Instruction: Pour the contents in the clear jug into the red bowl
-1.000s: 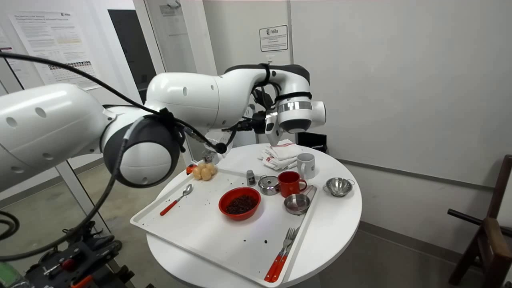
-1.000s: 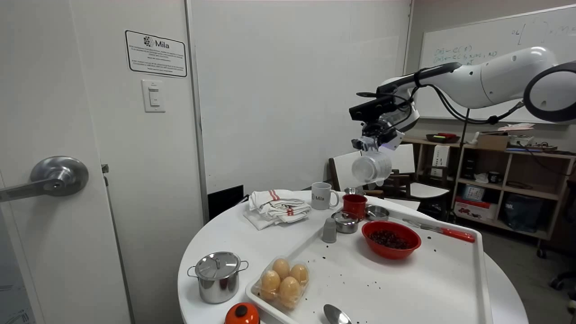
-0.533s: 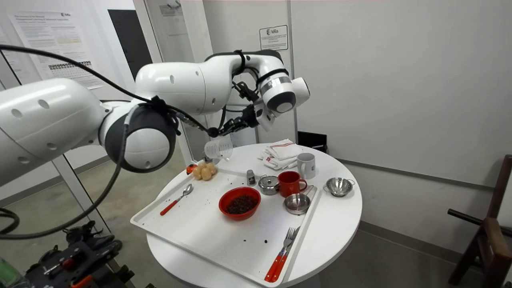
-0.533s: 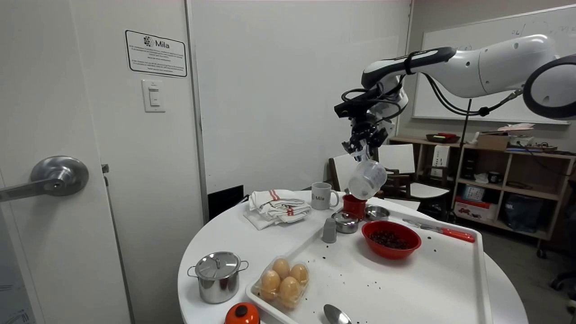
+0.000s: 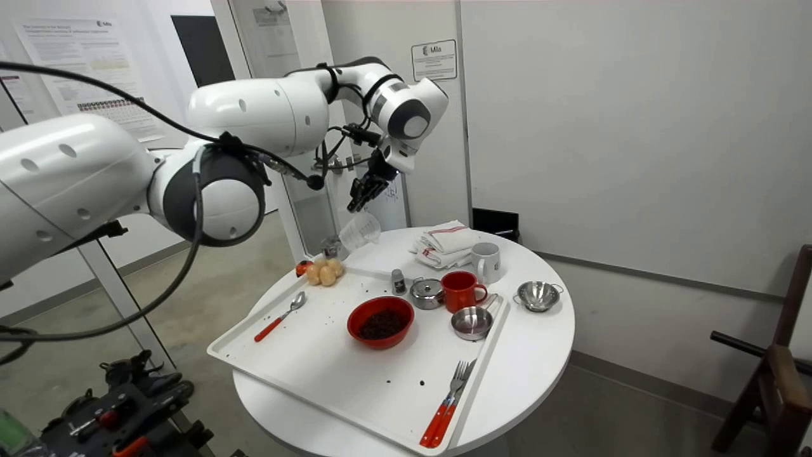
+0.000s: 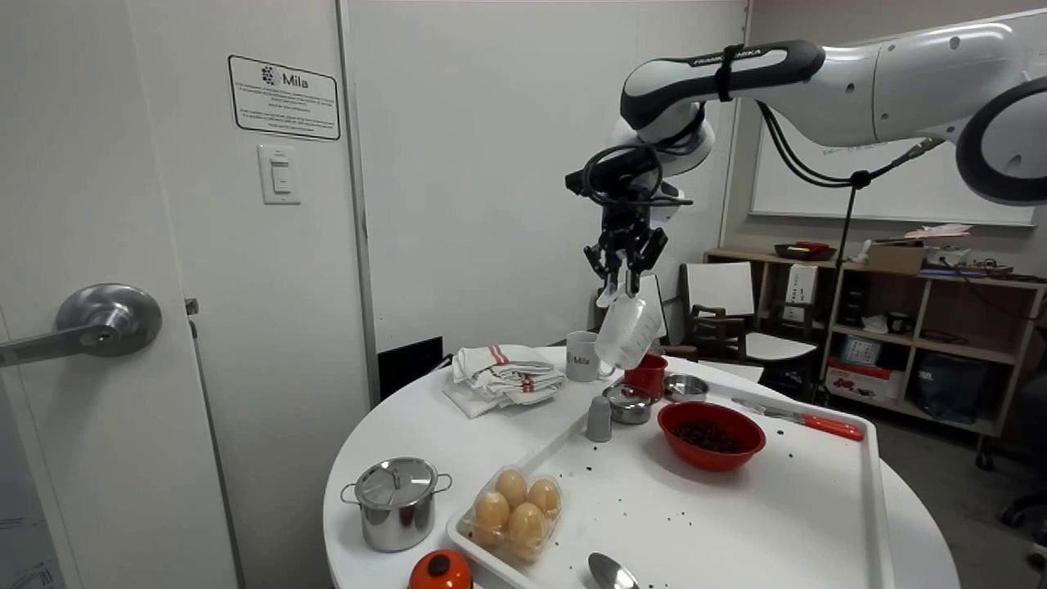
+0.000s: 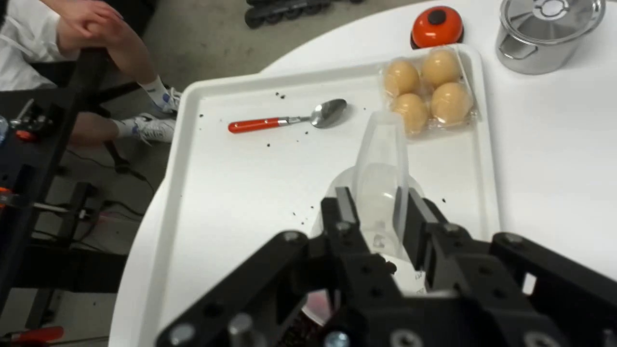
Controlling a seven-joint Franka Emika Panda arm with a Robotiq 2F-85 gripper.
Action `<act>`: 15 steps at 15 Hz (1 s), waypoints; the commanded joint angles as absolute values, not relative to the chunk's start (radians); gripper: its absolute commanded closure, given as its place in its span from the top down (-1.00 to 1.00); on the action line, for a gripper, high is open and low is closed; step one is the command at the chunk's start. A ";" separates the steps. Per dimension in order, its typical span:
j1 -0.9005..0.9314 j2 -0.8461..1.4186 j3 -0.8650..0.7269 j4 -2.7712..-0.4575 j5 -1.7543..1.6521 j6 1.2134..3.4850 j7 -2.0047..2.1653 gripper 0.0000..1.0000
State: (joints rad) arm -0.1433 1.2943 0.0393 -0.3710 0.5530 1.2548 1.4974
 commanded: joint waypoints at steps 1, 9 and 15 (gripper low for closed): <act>-0.050 1.304 -0.031 -0.357 0.474 1.391 1.495 -0.86; 0.059 1.386 -0.116 -0.343 0.406 1.540 1.569 -0.86; 0.051 1.455 -0.143 -0.339 0.416 1.535 1.606 -0.86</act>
